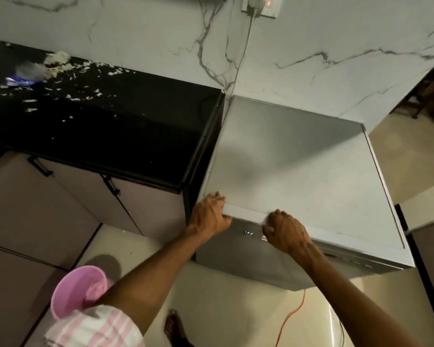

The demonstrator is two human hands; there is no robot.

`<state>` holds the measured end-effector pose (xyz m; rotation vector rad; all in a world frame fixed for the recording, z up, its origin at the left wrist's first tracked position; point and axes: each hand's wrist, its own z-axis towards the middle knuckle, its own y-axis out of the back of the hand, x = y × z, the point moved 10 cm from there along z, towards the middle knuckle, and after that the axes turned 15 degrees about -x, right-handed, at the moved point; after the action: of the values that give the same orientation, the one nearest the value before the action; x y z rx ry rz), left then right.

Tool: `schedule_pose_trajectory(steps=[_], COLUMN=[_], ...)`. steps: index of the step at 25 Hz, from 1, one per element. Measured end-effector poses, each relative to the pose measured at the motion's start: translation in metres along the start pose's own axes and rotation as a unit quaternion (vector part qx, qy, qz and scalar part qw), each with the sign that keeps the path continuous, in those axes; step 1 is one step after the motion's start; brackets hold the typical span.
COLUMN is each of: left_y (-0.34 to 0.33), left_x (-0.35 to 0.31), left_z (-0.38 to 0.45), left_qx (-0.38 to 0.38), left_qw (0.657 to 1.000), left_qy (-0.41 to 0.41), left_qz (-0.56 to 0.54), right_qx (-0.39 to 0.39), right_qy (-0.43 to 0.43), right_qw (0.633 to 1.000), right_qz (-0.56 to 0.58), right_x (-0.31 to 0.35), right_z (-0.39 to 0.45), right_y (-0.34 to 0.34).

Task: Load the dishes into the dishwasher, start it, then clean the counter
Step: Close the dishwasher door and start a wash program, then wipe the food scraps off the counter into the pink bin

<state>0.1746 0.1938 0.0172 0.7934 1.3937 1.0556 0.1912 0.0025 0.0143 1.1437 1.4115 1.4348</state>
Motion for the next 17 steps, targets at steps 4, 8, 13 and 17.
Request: schedule_pose_trajectory(steps=[4, 8, 13, 17], left_y=[0.014, 0.054, 0.091, 0.111], left_x=[0.014, 0.052, 0.098, 0.131], left_z=[-0.003, -0.011, -0.022, -0.010], left_qx=[0.089, -0.034, -0.072, -0.101], left_qw=[0.988, 0.980, 0.977, 0.966], left_qy=[0.027, 0.027, 0.079, 0.141], left_qz=[-0.120, -0.193, -0.186, -0.192], right_qx=[-0.017, -0.087, -0.135, -0.146], right_qy=[-0.019, 0.015, 0.071, 0.136], right_qw=[0.989, 0.975, 0.951, 0.940], right_qz=[0.143, 0.205, 0.268, 0.277], right_x=[0.042, 0.100, 0.169, 0.212], right_z=[0.011, 0.018, 0.033, 0.061], right_y=[0.013, 0.037, 0.070, 0.083])
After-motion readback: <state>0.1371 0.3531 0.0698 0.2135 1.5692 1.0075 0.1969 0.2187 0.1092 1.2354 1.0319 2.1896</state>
